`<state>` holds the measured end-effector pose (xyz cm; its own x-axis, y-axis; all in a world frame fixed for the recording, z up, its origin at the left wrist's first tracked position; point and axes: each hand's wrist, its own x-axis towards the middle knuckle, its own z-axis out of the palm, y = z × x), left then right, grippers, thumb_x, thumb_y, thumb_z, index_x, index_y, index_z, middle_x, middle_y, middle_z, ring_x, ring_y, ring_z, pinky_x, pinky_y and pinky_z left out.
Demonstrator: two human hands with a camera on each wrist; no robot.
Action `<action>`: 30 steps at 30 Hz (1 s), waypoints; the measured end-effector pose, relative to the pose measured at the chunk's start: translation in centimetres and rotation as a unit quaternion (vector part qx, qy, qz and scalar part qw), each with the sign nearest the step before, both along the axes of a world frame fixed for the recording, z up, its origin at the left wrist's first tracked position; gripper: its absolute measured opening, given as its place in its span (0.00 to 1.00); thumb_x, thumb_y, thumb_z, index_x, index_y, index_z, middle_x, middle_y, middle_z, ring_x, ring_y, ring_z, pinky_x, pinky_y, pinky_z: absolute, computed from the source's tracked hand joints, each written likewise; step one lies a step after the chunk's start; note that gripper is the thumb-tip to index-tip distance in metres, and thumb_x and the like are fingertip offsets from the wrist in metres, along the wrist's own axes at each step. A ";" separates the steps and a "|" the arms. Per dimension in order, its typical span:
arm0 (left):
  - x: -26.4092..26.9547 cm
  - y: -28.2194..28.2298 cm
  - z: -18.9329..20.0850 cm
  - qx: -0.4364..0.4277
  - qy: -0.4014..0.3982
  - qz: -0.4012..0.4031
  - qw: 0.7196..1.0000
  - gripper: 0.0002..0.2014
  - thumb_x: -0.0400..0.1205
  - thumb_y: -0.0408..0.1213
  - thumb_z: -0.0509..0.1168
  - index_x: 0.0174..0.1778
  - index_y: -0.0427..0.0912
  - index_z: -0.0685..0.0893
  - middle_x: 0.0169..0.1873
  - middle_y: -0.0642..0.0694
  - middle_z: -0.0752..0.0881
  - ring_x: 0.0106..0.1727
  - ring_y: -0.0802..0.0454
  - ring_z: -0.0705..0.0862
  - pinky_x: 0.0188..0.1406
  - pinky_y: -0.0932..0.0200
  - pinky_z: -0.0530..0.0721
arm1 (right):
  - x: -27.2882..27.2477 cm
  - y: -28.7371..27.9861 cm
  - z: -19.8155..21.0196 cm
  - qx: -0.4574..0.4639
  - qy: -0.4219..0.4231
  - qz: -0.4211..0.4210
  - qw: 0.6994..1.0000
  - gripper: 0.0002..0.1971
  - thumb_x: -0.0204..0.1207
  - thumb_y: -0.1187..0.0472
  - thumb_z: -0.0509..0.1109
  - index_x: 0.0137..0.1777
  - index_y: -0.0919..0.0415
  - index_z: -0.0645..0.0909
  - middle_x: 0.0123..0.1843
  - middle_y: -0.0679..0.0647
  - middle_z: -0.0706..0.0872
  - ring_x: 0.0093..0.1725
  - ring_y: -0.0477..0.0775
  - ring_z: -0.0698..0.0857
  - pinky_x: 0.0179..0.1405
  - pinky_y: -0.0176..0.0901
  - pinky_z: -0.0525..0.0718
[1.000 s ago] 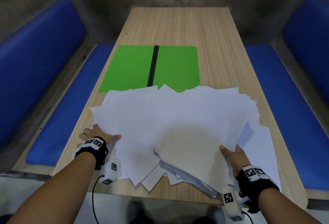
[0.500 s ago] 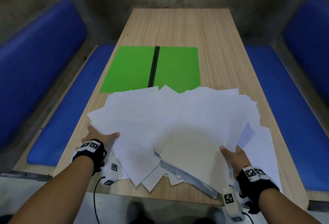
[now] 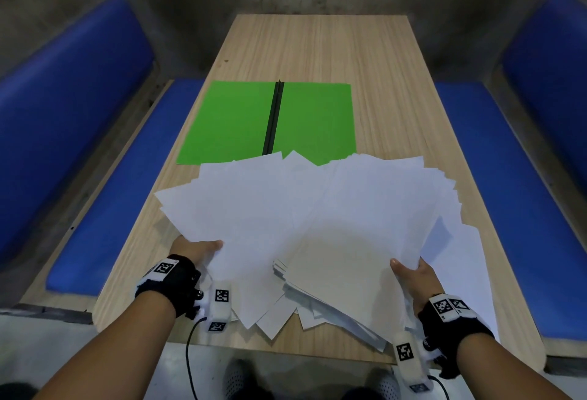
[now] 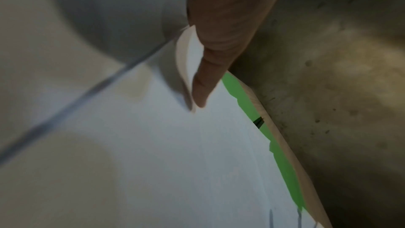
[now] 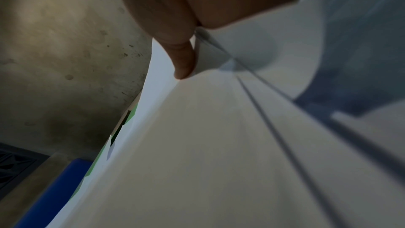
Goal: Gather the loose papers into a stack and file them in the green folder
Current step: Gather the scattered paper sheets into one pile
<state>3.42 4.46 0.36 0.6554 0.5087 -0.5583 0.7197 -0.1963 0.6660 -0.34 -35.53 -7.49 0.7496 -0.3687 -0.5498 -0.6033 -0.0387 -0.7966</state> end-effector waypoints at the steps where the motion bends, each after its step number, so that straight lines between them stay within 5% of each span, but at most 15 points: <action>1: -0.1 0.0 0.1 -0.002 0.005 0.004 1.000 0.25 0.75 0.35 0.74 0.65 0.29 0.78 0.64 0.34 0.82 0.63 0.35 0.81 0.54 0.50 0.77 | 0.0 0.0 0.0 0.001 -0.003 0.001 1.000 0.28 0.75 0.58 0.71 0.75 0.62 0.72 0.70 0.62 0.81 0.68 0.67 0.80 0.71 0.65 0.76; 6: 0.0 1.4 1.7 0.088 -0.078 -0.043 0.992 0.20 0.78 0.33 0.69 0.65 0.29 0.79 0.63 0.32 0.83 0.64 0.34 0.82 0.63 0.48 0.78 | -0.1 -0.1 0.4 0.004 -0.007 0.006 1.000 0.27 0.77 0.61 0.70 0.76 0.62 0.70 0.71 0.60 0.80 0.69 0.65 0.79 0.73 0.63 0.74; 9: 0.6 3.3 4.5 0.132 -0.138 -0.044 0.981 0.17 0.78 0.33 0.69 0.62 0.29 0.82 0.59 0.30 0.85 0.61 0.34 0.84 0.58 0.47 0.79 | -0.1 0.0 0.7 0.005 -0.004 0.005 1.000 0.24 0.78 0.62 0.68 0.74 0.63 0.73 0.69 0.61 0.82 0.67 0.65 0.80 0.72 0.61 0.75; 17: 2.4 4.9 13.1 0.127 -0.266 -0.012 0.955 0.13 0.79 0.32 0.67 0.57 0.30 0.83 0.49 0.37 0.84 0.51 0.47 0.82 0.49 0.55 0.76 | -0.2 0.3 1.7 0.007 -0.026 0.016 1.000 0.24 0.79 0.65 0.67 0.74 0.65 0.71 0.63 0.57 0.81 0.67 0.63 0.78 0.72 0.55 0.73; 21: 2.8 5.1 15.0 0.106 -0.301 0.012 0.948 0.13 0.79 0.34 0.67 0.57 0.33 0.84 0.54 0.33 0.86 0.51 0.43 0.84 0.48 0.53 0.78 | -0.3 0.5 2.0 0.004 -0.026 0.021 0.999 0.19 0.79 0.65 0.67 0.69 0.63 0.75 0.60 0.59 0.83 0.57 0.60 0.80 0.67 0.54 0.77; 25: 2.5 3.7 13.9 0.056 -0.270 0.000 0.961 0.06 0.79 0.36 0.69 0.43 0.37 0.84 0.44 0.37 0.86 0.37 0.46 0.82 0.36 0.62 0.81 | -0.3 0.9 2.8 0.021 -0.025 0.018 0.999 0.12 0.79 0.66 0.66 0.61 0.55 0.76 0.59 0.61 0.85 0.57 0.63 0.83 0.66 0.58 0.79; 28: 2.3 1.4 10.7 -0.018 -0.235 -0.059 0.970 0.09 0.77 0.33 0.71 0.52 0.36 0.85 0.50 0.33 0.87 0.42 0.47 0.86 0.53 0.47 0.82 | -0.3 1.2 3.8 0.042 -0.037 0.020 0.998 0.19 0.79 0.67 0.67 0.70 0.61 0.75 0.64 0.61 0.84 0.62 0.64 0.83 0.68 0.63 0.79; 30: 1.9 -0.8 8.4 -0.074 -0.204 -0.107 0.970 0.11 0.78 0.28 0.69 0.56 0.38 0.84 0.49 0.38 0.88 0.37 0.53 0.89 0.50 0.51 0.84 | -0.1 1.2 4.7 0.070 -0.046 0.025 0.996 0.20 0.80 0.68 0.66 0.71 0.62 0.74 0.64 0.61 0.84 0.60 0.64 0.84 0.64 0.61 0.81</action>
<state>5.30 3.70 8.71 0.9190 0.2708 -0.2864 0.3434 -0.1935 0.9190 -0.46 -34.32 -2.80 0.8141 -0.2547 -0.5219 -0.5283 0.0483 -0.8477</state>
